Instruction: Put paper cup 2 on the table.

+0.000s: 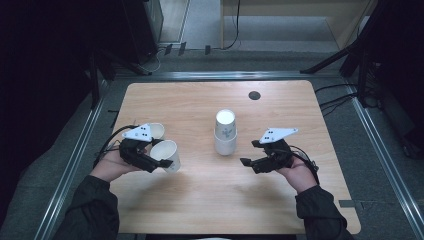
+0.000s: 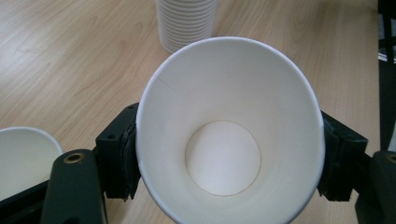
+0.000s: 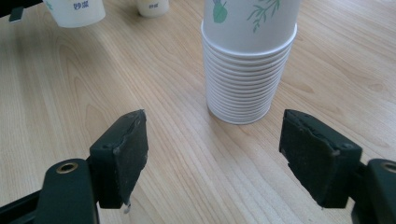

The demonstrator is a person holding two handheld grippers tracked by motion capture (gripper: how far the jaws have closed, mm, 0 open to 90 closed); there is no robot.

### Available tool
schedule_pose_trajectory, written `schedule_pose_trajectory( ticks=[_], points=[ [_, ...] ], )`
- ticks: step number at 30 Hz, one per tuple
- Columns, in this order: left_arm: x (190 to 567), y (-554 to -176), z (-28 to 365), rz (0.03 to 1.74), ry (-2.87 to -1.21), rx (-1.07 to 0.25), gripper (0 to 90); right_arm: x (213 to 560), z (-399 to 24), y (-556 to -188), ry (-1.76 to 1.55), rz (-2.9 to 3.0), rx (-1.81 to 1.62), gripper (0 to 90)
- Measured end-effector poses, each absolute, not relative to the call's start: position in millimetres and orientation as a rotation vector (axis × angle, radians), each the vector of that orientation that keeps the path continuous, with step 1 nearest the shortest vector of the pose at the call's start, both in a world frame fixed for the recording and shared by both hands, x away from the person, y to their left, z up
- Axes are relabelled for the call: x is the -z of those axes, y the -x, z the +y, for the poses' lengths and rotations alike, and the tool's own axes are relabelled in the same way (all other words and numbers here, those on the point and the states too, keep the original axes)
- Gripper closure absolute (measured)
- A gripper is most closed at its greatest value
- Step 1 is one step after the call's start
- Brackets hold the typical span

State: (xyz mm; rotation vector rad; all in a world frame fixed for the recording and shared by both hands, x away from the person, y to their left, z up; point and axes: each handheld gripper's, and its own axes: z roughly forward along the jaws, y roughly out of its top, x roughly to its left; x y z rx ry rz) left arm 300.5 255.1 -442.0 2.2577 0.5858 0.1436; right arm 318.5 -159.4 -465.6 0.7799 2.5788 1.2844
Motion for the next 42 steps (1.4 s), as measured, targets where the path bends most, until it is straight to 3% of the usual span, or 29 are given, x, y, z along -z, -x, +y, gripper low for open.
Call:
schedule_pose_trajectory(
  ticks=[42],
  points=[
    [481,-307,299,0.737,-2.326,-0.151,22.0,469,-151,-323,-0.748,2.615,-1.254,23.8]
  ],
)
